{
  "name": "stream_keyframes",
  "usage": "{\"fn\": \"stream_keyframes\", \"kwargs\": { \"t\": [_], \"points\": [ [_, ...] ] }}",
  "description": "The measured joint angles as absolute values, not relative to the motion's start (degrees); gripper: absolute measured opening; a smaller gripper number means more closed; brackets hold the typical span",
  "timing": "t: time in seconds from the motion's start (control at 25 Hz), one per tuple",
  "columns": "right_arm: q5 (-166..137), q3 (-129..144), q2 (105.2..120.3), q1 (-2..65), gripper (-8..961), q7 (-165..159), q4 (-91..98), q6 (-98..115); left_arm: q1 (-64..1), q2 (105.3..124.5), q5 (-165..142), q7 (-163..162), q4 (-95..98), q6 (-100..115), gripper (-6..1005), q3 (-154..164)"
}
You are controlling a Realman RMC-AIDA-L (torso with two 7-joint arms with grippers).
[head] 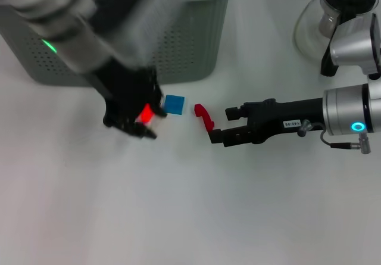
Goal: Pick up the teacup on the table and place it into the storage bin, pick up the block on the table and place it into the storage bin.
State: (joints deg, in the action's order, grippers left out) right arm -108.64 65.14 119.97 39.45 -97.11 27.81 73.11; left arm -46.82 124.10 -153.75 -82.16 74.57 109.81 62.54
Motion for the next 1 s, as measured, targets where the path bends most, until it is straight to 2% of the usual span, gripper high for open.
{"fn": "stream_keyframes", "kwargs": {
  "t": [0.08,0.12,0.16,0.4,0.48,0.6,0.64,0.76,1.0],
  "points": [
    [-108.7,65.1,119.71,39.4,911,-96.9,27.9,73.3,-47.7,123.53,-150.5,-82.3,74.9,113.6,366,52.1],
    [-108.8,65.1,119.36,39.4,911,-96.7,28.0,73.3,-48.0,122.4,-146.3,-83.2,74.9,116.0,369,43.0],
    [-108.8,65.1,119.36,39.4,911,-96.7,28.0,73.3,-48.0,122.4,-146.3,-83.2,74.9,116.0,371,43.0],
    [-109.0,65.1,118.38,39.7,911,-96.6,28.7,75.0,-43.9,115.22,-128.3,-92.1,74.2,113.0,384,28.1],
    [-109.0,65.2,118.26,39.7,911,-96.6,29.5,75.4,-43.2,112.2,-125.1,-94.0,71.9,110.0,388,24.2],
    [-109.1,65.3,118.24,39.5,911,-96.4,30.2,75.9,-42.9,109.38,-124.4,-94.7,67.6,106.0,395,23.0],
    [-109.1,65.3,118.24,39.5,911,-96.2,30.3,75.9,-42.9,109.38,-124.4,-94.7,67.6,106.0,397,23.0],
    [-109.1,65.2,118.23,39.4,911,-95.5,30.3,75.9,-42.9,107.7,-125.6,-97.7,60.8,93.7,403,24.6],
    [-109.1,65.3,118.21,39.6,911,-95.3,30.3,76.0,-43.6,107.54,-126.1,-98.9,55.1,83.5,416,25.5]
  ]
}}
